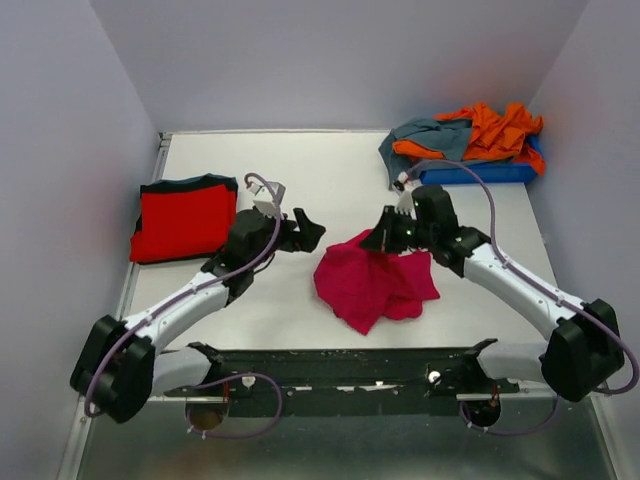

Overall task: Fold and stack the t-shirts
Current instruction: Flatten out the tshirt

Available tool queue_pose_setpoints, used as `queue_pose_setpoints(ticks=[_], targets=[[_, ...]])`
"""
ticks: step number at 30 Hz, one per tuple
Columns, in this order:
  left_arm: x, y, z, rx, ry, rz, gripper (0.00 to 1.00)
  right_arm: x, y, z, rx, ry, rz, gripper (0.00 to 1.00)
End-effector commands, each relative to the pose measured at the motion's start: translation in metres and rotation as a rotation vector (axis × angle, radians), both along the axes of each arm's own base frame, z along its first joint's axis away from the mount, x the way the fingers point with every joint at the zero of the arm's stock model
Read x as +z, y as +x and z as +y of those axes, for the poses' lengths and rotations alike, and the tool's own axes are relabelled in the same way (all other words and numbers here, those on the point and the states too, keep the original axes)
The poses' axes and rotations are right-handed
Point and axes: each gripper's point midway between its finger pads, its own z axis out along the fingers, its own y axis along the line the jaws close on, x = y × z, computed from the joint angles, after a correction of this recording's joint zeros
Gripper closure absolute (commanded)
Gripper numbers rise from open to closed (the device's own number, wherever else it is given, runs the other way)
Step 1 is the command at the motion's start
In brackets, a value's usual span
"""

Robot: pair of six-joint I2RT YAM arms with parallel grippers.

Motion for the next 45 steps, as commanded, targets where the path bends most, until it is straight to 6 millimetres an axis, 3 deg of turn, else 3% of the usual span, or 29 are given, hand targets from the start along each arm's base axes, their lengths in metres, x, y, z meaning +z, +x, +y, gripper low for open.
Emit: queue_pose_setpoints(ticks=[1,6,7,8,9,10,11,13,15,17,19,22,26,28,34,45], targets=[[0.038,-0.004,0.044,0.206,0.000,-0.063,0.01,0.093,0.018,0.062,0.134,0.170,-0.144,0.99],[0.051,-0.037,0.078,0.297,-0.022,-0.041,0.01,0.146,0.049,0.105,0.155,0.208,-0.210,0.99],[0.055,-0.043,0.084,0.309,-0.032,-0.046,0.01,0.153,0.057,0.109,0.141,0.209,-0.225,0.93],[0.056,-0.048,0.089,0.318,-0.036,-0.042,0.01,0.159,0.064,0.111,0.129,0.210,-0.242,0.79],[0.059,-0.053,0.092,0.321,-0.042,-0.045,0.01,0.163,0.068,0.112,0.121,0.207,-0.255,0.49],[0.061,-0.058,0.094,0.319,-0.048,-0.044,0.01,0.164,0.070,0.112,0.122,0.196,-0.260,0.29],[0.060,-0.061,0.094,0.314,-0.047,-0.034,0.01,0.166,0.072,0.109,0.112,0.179,-0.270,0.20],[0.052,-0.066,0.092,0.294,-0.040,0.000,0.01,0.157,0.073,0.096,0.064,0.121,-0.279,0.17],[0.041,-0.068,0.086,0.264,-0.031,0.039,0.01,0.139,0.071,0.076,0.000,0.050,-0.280,0.19],[0.025,-0.068,0.080,0.248,-0.015,0.092,0.01,0.112,0.064,0.053,-0.058,-0.021,-0.269,0.29],[0.011,-0.068,0.073,0.226,0.004,0.146,0.10,0.072,0.049,0.028,-0.100,-0.106,-0.222,0.39],[-0.011,-0.068,0.070,0.225,0.046,0.231,0.16,0.023,0.024,-0.009,-0.164,-0.221,-0.152,0.41],[-0.037,-0.069,0.076,0.259,0.114,0.307,0.18,-0.018,-0.006,-0.059,-0.302,-0.343,-0.062,0.47],[-0.047,-0.069,0.081,0.282,0.138,0.333,0.18,-0.033,-0.020,-0.074,-0.360,-0.362,-0.012,0.50],[-0.059,-0.073,0.088,0.323,0.123,0.340,0.17,-0.071,-0.051,-0.081,-0.443,-0.262,0.115,0.48],[-0.064,-0.077,0.092,0.339,0.107,0.338,0.14,-0.104,-0.056,-0.091,-0.530,-0.271,0.170,0.54]])
